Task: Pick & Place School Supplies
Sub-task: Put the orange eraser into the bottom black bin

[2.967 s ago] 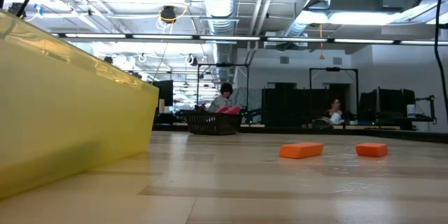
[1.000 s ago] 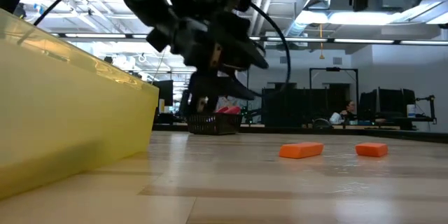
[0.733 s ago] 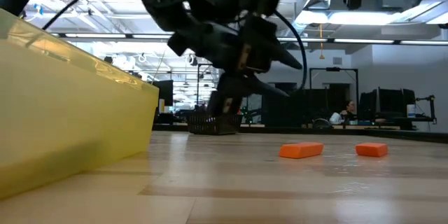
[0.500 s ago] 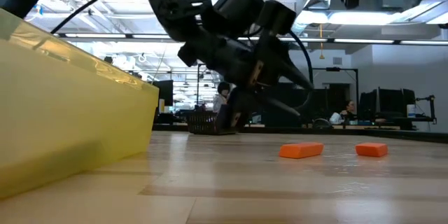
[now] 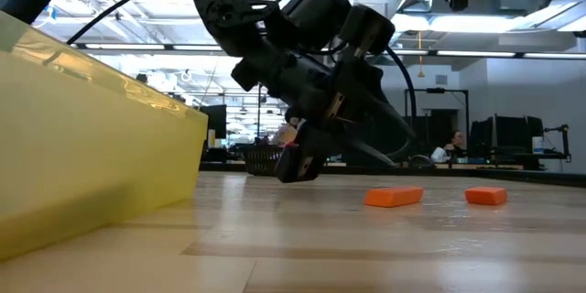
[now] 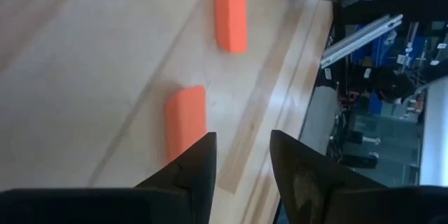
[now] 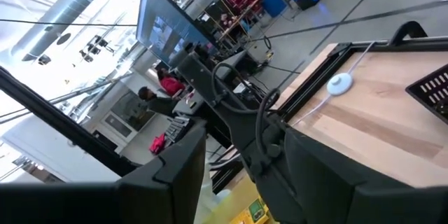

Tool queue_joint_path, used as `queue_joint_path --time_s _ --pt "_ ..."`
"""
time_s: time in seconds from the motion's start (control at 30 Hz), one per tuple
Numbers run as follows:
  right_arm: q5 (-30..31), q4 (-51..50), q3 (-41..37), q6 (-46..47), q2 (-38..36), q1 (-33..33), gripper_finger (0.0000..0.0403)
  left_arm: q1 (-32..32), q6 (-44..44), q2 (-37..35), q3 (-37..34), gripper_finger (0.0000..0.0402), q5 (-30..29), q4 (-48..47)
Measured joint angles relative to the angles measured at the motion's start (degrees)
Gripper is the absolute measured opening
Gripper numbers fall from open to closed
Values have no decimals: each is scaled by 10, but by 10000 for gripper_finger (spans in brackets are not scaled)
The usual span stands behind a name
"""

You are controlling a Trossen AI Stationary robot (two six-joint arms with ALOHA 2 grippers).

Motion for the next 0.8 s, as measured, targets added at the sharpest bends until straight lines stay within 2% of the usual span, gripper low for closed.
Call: queue_joint_path --time_s 0.8 --pt "-26 7 0 2 0 -37 190 -1 18 14 1 129 0 -7"
